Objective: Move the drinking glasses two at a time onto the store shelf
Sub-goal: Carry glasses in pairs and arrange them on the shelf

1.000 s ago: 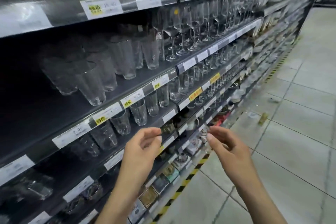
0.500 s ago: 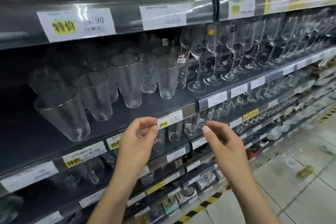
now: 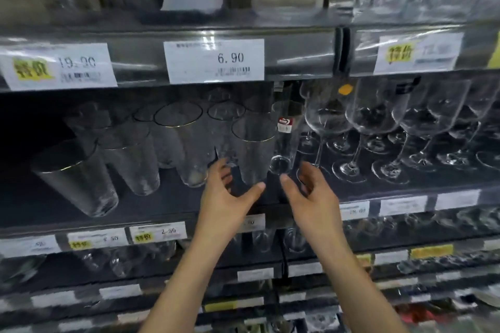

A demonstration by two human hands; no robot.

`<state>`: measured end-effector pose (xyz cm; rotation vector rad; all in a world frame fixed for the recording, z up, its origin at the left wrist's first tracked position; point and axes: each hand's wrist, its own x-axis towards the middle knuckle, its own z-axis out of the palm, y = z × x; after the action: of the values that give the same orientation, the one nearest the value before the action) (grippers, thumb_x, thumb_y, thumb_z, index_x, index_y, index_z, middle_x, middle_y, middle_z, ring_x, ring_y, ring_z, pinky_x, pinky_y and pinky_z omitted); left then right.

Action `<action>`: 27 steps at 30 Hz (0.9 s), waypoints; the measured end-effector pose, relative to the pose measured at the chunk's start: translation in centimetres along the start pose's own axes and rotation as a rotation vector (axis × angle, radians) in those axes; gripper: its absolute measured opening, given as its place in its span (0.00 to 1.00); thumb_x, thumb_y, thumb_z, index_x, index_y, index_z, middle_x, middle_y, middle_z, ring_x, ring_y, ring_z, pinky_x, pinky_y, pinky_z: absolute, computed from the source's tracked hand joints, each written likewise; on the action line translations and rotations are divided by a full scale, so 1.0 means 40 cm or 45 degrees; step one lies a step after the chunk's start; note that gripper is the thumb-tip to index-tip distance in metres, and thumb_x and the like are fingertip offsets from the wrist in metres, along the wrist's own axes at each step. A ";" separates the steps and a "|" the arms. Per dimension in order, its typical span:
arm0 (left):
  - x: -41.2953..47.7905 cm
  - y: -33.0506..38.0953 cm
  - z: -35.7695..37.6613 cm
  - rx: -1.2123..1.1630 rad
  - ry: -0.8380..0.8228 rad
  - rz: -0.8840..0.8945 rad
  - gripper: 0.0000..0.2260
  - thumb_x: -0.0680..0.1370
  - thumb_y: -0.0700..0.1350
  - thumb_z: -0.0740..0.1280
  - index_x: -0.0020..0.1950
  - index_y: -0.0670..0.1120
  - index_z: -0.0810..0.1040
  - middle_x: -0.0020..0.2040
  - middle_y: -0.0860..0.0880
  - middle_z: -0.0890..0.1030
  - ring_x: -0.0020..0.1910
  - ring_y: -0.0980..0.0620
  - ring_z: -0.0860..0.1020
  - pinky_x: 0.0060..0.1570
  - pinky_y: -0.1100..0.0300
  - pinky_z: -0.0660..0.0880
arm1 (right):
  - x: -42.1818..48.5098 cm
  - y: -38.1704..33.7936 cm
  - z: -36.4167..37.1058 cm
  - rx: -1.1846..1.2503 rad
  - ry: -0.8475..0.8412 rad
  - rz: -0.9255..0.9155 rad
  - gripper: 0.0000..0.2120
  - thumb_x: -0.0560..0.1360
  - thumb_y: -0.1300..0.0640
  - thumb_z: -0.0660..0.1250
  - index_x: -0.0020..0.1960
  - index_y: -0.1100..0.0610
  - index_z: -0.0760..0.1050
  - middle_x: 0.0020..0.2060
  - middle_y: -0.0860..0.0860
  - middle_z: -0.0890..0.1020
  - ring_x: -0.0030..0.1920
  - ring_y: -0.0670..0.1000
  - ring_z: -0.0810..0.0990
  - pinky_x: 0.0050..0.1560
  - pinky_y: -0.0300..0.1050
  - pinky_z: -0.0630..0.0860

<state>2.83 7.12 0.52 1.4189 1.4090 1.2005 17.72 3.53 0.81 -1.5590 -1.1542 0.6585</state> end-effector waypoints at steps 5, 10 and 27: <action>0.032 0.013 0.066 0.026 0.143 0.024 0.38 0.68 0.49 0.79 0.72 0.55 0.63 0.53 0.67 0.70 0.54 0.68 0.72 0.58 0.64 0.70 | 0.074 0.017 0.009 -0.026 -0.034 -0.090 0.26 0.79 0.52 0.68 0.75 0.51 0.65 0.50 0.31 0.69 0.56 0.37 0.69 0.56 0.32 0.64; 0.059 0.021 0.098 -0.007 0.233 0.033 0.42 0.69 0.48 0.79 0.76 0.49 0.60 0.61 0.57 0.70 0.61 0.59 0.71 0.59 0.66 0.69 | 0.131 0.021 0.017 -0.004 -0.096 -0.165 0.26 0.78 0.53 0.68 0.73 0.51 0.65 0.57 0.39 0.74 0.57 0.39 0.73 0.52 0.25 0.66; 0.096 0.016 0.081 0.156 0.244 0.080 0.30 0.64 0.50 0.81 0.60 0.53 0.69 0.53 0.58 0.80 0.55 0.59 0.79 0.55 0.62 0.76 | 0.212 0.019 0.058 0.145 -0.010 -0.158 0.28 0.70 0.51 0.76 0.66 0.51 0.70 0.60 0.47 0.80 0.60 0.47 0.79 0.63 0.49 0.75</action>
<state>5.89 11.14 0.69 1.4722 1.6028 1.3394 19.28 12.23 0.61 -1.3790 -1.1887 0.6369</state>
